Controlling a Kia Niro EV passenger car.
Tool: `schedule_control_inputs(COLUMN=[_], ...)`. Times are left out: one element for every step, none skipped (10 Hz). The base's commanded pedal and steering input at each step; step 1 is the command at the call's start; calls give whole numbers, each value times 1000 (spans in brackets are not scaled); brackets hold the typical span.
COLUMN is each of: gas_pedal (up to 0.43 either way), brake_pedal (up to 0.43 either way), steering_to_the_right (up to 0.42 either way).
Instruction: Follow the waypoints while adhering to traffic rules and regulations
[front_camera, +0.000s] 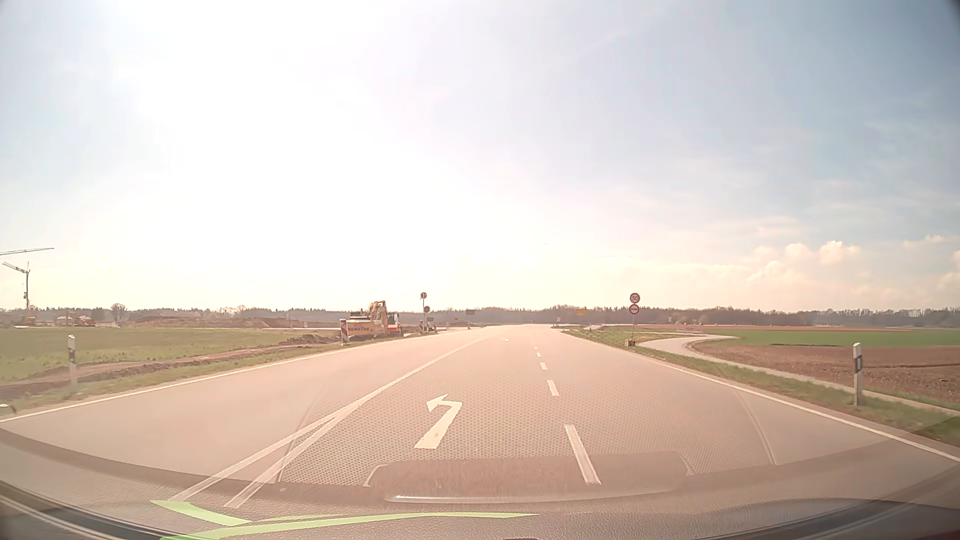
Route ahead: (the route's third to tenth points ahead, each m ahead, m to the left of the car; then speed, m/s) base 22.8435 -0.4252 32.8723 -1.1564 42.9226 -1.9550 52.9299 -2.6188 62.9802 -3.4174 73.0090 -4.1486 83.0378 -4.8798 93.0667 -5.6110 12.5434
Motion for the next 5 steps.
schedule_control_inputs(gas_pedal=[0, 0, 0, 0, 8], brake_pedal=[0, 0, 0, 0, 0], steering_to_the_right=[4, 4, 4, 4, 6])
